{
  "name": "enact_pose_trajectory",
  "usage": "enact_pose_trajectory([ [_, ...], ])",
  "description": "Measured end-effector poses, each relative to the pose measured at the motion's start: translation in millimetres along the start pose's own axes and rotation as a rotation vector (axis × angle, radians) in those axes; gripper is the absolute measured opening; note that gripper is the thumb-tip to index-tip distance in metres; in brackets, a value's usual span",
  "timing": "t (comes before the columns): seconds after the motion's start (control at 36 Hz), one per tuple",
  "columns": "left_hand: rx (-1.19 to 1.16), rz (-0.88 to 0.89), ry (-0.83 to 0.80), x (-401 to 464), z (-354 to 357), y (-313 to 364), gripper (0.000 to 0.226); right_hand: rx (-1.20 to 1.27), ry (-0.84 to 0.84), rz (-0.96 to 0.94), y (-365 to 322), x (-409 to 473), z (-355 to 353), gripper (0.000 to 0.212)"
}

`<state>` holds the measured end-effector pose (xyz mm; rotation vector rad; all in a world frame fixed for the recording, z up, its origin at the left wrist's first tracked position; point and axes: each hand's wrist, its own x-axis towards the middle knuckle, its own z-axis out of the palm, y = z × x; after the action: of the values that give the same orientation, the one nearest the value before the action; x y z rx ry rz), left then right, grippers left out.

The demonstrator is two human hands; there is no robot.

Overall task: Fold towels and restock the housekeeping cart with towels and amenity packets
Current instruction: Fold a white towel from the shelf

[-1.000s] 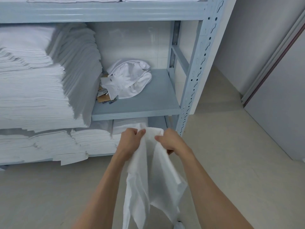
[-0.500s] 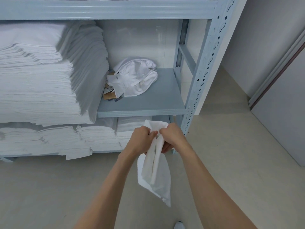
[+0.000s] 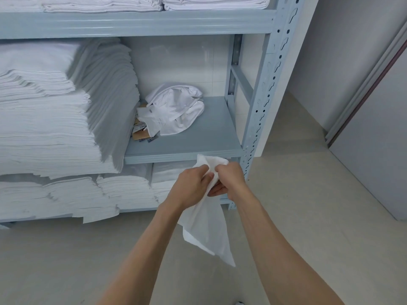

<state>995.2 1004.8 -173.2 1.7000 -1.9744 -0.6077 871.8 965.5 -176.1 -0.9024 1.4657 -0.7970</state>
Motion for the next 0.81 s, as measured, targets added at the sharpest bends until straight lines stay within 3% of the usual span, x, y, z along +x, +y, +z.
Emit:
enact_pose_trajectory([
  [0.14, 0.016, -0.067, -0.125, -1.4, 4.8, -3.1, 0.043, 0.04, 0.045, 0.042, 7.7, 5.8, -1.3, 0.018],
  [0.25, 0.128, -0.056, -0.236, -4.5, 7.0, -7.1, 0.057, 0.124, -0.002, 0.086, 14.3, 6.5, 1.2, 0.022],
  [0.5, 0.133, -0.08, -0.074, -9.8, 10.6, -21.6, 0.041, 0.161, 0.003, 0.1, 21.1, 7.7, 12.0, 0.024],
  [0.58, 0.129, -0.063, 0.027, -13.9, 10.6, -26.6, 0.034, 0.021, -0.062, 0.103, 16.7, 6.2, 4.8, 0.028],
  [0.69, 0.156, -0.016, 0.109, -17.6, 8.6, -33.4, 0.034, -0.4, -0.224, 0.184, 2.2, 7.8, -22.1, 0.037],
  [0.81, 0.179, 0.026, 0.113, -18.8, 8.0, -32.4, 0.04, -0.666, -0.122, 0.156, -4.7, 17.9, -39.6, 0.03],
])
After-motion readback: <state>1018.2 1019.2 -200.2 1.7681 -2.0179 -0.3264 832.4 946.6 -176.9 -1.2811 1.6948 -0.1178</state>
